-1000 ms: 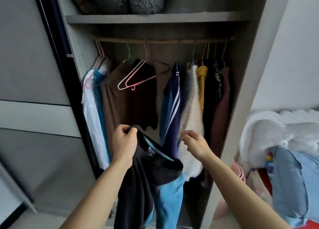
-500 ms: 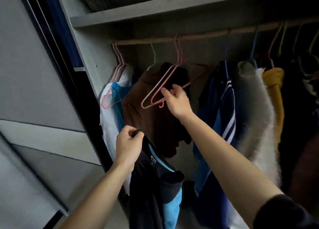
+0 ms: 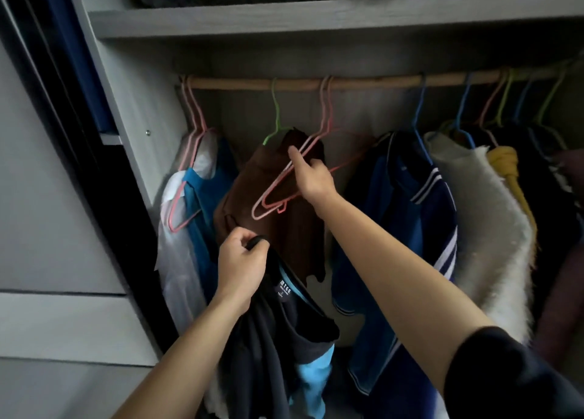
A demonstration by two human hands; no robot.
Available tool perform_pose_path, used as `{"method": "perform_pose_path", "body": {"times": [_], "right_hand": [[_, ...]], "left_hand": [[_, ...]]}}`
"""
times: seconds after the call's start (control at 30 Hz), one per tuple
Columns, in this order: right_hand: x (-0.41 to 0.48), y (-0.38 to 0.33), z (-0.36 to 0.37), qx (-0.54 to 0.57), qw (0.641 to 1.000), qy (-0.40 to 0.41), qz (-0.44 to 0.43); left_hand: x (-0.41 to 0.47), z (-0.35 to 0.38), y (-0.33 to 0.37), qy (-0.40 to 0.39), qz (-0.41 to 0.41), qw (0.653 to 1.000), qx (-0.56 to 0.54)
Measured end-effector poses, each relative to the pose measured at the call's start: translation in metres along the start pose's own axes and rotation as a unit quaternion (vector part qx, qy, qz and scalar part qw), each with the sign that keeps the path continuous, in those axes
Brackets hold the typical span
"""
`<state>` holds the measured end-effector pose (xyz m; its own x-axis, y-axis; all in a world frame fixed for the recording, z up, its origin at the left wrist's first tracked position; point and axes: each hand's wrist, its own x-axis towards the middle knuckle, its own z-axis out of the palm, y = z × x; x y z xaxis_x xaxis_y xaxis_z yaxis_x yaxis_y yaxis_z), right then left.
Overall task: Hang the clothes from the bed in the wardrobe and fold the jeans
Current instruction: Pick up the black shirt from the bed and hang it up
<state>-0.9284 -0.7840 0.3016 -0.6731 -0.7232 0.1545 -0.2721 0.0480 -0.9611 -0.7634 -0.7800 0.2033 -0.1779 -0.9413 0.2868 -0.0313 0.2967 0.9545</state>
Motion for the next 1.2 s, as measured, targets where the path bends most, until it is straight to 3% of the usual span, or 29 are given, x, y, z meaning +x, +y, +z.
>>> {"method": "perform_pose_path", "body": {"times": [0.37,0.53,0.7,0.97,1.13,1.2], "right_hand": [[-0.014,-0.006,-0.002,-0.096,0.966,0.234,-0.051],[-0.026,-0.012,-0.051,-0.071,0.968,0.224,-0.083],[-0.030,-0.020,-0.083,-0.022,0.977,0.203,-0.064],[-0.033,-0.045,-0.086,0.033,0.982,0.157,-0.096],[-0.084,0.026,-0.082,-0.050,0.967,0.214,-0.127],[-0.114,0.071,-0.083,-0.064,0.970,0.214,-0.098]], "left_hand": [[0.022,-0.034,-0.016,-0.107,-0.021,0.993,-0.052],[0.013,-0.028,-0.020,-0.159,-0.037,0.985,-0.058],[0.004,-0.021,-0.021,-0.199,-0.050,0.976,-0.067],[-0.005,-0.008,-0.011,-0.176,-0.039,0.982,-0.061],[-0.019,-0.003,-0.003,-0.151,-0.028,0.987,-0.044],[-0.026,0.000,0.000,-0.144,-0.029,0.989,-0.029]]}}
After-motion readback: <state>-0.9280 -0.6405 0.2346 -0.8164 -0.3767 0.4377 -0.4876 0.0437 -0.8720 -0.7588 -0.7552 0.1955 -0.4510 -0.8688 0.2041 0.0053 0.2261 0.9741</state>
